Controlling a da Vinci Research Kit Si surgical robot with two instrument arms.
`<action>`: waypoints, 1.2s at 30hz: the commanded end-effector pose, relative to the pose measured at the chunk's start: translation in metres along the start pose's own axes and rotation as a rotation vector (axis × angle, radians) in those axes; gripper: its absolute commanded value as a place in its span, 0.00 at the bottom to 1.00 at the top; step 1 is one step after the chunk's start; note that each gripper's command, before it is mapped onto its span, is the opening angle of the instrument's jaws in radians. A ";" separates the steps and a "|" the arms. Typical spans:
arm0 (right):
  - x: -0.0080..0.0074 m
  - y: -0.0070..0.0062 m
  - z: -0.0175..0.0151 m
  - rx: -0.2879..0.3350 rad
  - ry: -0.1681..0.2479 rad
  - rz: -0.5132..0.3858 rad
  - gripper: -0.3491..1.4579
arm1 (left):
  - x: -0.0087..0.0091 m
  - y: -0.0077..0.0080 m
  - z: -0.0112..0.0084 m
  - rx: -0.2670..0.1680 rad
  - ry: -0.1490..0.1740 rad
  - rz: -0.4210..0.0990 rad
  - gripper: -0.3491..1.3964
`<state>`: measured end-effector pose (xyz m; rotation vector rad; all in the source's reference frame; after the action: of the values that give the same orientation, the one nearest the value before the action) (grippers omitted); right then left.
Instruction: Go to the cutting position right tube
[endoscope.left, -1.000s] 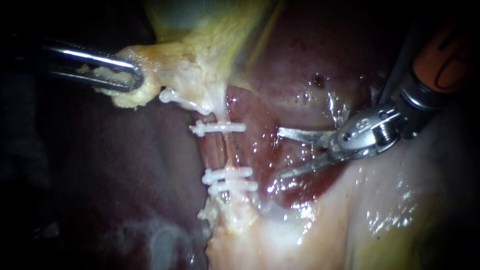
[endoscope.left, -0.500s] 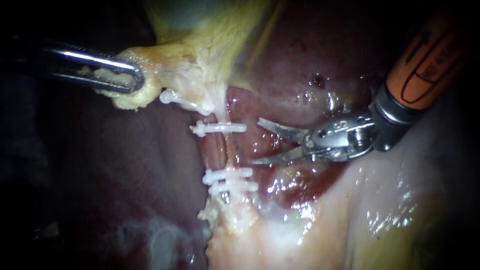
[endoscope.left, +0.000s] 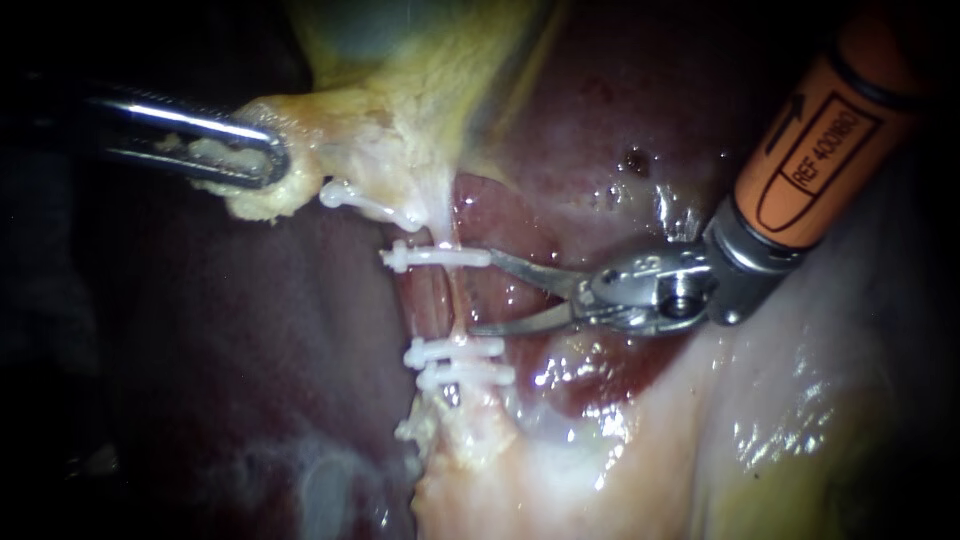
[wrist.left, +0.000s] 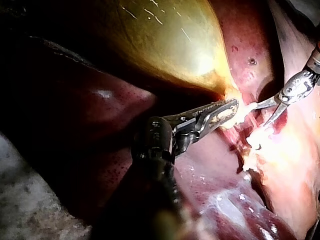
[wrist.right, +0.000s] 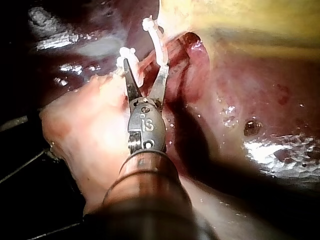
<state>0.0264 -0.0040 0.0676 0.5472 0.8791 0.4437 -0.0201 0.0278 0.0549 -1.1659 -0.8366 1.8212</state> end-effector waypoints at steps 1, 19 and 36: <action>-0.0001 0.0000 0.0002 0.004 -0.004 0.008 0.98 | 0.0000 0.0000 0.0000 0.001 0.000 0.000 0.00; 0.0005 0.0012 0.0040 0.064 -0.009 0.002 0.96 | -0.0001 0.0000 0.0002 0.000 0.000 0.000 0.00; 0.0008 0.0014 0.0064 0.103 0.010 -0.020 0.95 | -0.0001 0.0001 0.0003 -0.002 -0.001 0.000 0.00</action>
<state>0.0319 -0.0041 0.0714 0.6324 0.9195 0.3833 -0.0204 0.0276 0.0550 -1.1666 -0.8399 1.8222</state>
